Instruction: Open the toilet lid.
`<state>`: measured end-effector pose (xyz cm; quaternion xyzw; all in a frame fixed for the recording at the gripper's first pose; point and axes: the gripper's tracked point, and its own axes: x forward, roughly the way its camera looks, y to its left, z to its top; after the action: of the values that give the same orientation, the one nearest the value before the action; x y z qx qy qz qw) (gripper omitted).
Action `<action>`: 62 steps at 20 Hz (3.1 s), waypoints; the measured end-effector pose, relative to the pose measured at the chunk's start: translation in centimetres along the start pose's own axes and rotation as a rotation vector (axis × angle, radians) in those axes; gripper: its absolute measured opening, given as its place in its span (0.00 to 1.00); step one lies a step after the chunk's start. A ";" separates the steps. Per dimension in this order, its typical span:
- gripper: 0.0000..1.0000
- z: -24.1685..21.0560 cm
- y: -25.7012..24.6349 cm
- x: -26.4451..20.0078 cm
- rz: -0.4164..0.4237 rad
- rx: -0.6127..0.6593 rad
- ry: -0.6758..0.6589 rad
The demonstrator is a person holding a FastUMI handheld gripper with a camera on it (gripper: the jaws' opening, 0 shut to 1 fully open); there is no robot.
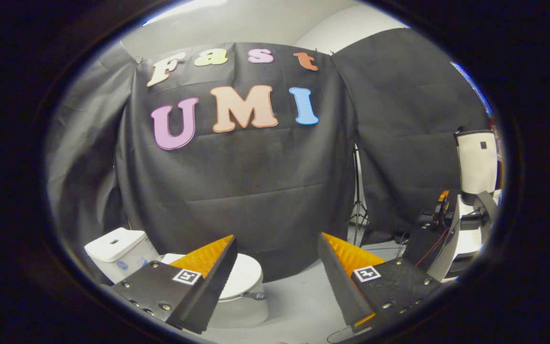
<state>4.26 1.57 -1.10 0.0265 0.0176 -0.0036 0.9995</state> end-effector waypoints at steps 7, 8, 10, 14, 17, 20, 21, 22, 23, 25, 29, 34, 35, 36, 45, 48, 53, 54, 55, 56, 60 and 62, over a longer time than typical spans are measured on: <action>1.00 -0.7 0.5 0.9 0.007 0.008 0.025; 1.00 -0.7 0.6 1.1 0.007 0.017 0.027; 1.00 -1.0 0.7 1.5 0.013 0.026 0.033; 1.00 -2.1 1.8 2.1 0.037 0.019 0.070; 1.00 -3.2 2.2 2.5 0.047 0.008 0.114; 1.00 -3.9 2.7 3.4 0.063 0.072 0.138; 1.00 -4.1 2.9 3.7 0.066 0.093 0.143; 1.00 -4.4 3.1 4.0 0.066 0.108 0.151; 1.00 -4.9 3.2 4.2 0.065 0.119 0.160; 1.00 -5.5 3.3 4.3 0.061 0.131 0.172; 0.91 -5.7 2.9 5.1 0.046 0.179 0.160; 0.91 -7.4 3.7 6.9 0.053 0.252 0.122; 0.91 -8.2 4.4 7.2 0.062 0.271 0.132; 0.91 -9.1 5.2 7.6 0.074 0.288 0.141; 0.91 -12.3 10.5 10.4 0.138 0.425 0.077; 0.91 -14.0 10.6 10.7 0.104 0.482 0.060; 0.91 -19.4 11.5 10.5 0.096 0.602 0.108; 0.91 -20.6 11.7 10.4 0.094 0.624 0.123; 0.92 -21.7 11.5 10.5 0.082 0.644 0.139; 0.92 -23.0 11.2 10.5 0.056 0.663 0.158; 0.92 -26.0 8.3 10.3 -0.043 0.753 0.165; 0.92 -27.1 6.7 10.4 -0.082 0.802 0.156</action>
<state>13.74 9.61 -28.13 0.4136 0.0917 -0.0479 0.9046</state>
